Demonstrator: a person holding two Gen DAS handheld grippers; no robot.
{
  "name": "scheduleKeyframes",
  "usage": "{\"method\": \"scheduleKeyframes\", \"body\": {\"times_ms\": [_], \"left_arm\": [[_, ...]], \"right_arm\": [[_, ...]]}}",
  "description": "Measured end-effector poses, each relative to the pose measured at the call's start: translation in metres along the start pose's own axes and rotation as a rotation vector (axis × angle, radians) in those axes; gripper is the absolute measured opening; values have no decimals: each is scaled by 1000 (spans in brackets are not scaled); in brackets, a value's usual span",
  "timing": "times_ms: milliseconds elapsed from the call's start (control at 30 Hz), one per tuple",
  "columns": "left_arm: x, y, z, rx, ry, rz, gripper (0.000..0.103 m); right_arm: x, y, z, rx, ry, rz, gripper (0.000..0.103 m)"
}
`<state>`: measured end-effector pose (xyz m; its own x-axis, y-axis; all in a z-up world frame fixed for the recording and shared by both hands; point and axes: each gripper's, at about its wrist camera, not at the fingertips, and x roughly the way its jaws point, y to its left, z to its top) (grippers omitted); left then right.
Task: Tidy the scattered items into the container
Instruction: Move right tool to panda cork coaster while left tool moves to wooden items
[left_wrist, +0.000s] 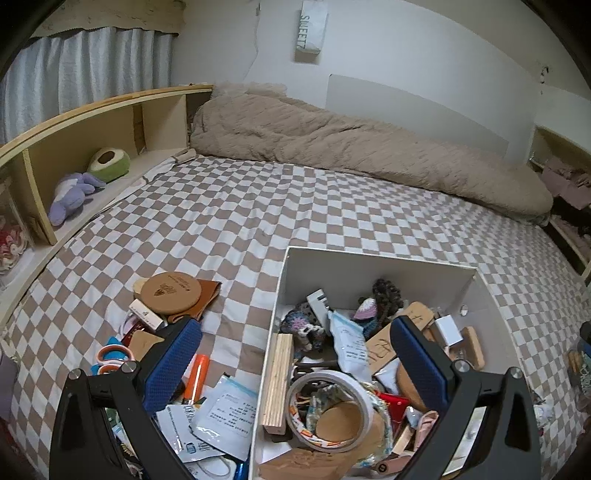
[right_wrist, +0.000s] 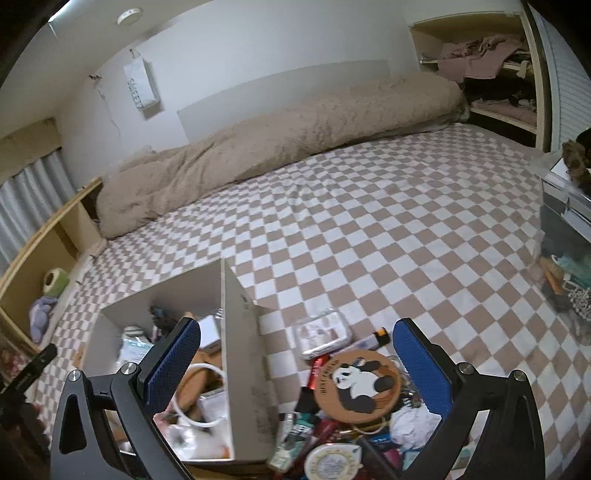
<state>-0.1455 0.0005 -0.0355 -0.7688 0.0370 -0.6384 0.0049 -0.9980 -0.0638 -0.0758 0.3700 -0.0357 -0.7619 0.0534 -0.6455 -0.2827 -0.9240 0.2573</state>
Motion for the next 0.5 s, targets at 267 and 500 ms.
{"method": "scheduleKeyframes", "body": {"times_ms": [267,500], "left_arm": [[3,8,-1,-3,6,0,103],[7,29,1,-18,11,56,103]], "right_arm": [[25,-20,-13,-7,44,-77,103],[44,-37,-23,33,123,-104,103]]}}
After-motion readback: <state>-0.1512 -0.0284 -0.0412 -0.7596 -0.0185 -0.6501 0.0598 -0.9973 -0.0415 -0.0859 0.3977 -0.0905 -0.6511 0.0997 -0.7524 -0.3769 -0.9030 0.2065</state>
